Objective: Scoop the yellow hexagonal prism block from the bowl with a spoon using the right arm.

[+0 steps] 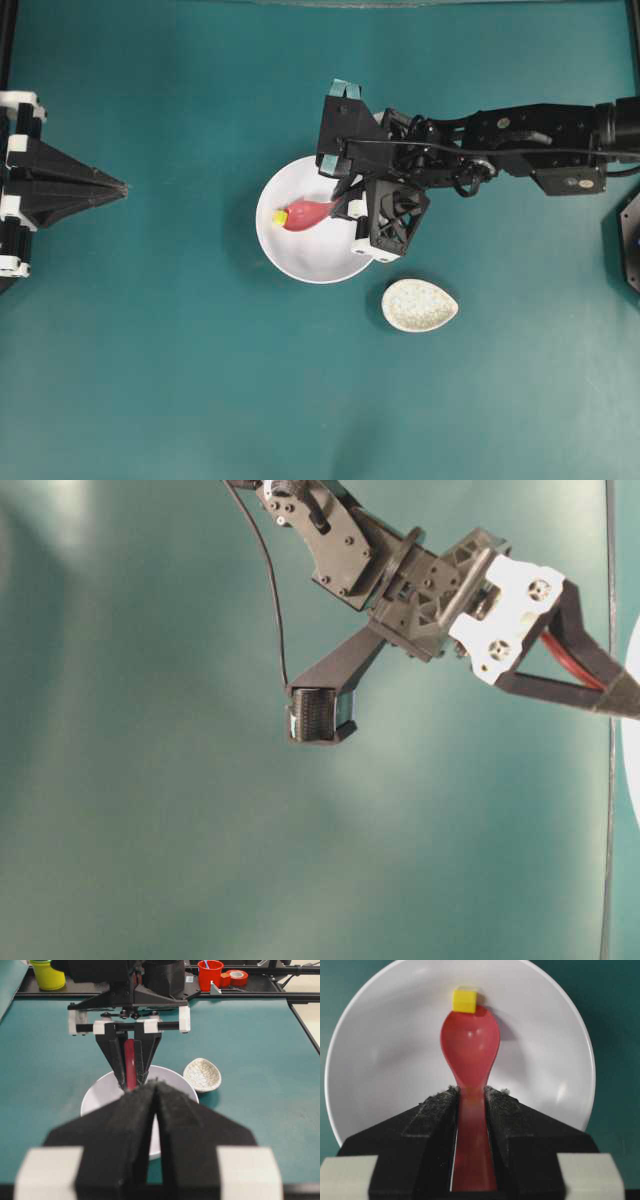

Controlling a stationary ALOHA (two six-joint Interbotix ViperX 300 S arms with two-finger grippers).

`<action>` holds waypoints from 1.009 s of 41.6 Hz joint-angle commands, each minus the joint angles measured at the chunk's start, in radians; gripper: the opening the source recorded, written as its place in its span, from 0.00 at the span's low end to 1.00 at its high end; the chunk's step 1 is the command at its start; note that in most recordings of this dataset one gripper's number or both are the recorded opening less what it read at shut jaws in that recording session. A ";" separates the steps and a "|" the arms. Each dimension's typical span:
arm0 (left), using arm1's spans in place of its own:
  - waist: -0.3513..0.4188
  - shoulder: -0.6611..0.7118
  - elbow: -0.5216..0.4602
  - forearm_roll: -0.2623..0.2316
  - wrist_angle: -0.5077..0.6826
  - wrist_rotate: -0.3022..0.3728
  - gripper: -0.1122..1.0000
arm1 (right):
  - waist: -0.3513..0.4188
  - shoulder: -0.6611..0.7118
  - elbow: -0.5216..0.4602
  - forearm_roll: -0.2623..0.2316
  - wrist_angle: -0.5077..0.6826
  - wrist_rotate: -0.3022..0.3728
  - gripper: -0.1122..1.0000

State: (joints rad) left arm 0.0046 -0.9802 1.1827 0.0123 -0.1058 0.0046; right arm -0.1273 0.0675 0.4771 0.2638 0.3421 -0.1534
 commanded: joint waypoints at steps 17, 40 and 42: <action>0.002 0.005 -0.021 0.003 -0.011 0.000 0.10 | 0.012 -0.054 0.017 -0.002 -0.066 0.002 0.31; 0.002 0.005 -0.021 0.003 -0.009 -0.003 0.10 | 0.018 -0.141 0.135 0.003 -0.247 0.014 0.31; 0.002 0.003 -0.021 0.003 -0.009 -0.003 0.10 | 0.020 -0.150 0.147 0.005 -0.276 0.014 0.31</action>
State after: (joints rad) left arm 0.0046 -0.9817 1.1827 0.0138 -0.1058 0.0031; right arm -0.1120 -0.0430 0.6228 0.2654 0.1089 -0.1411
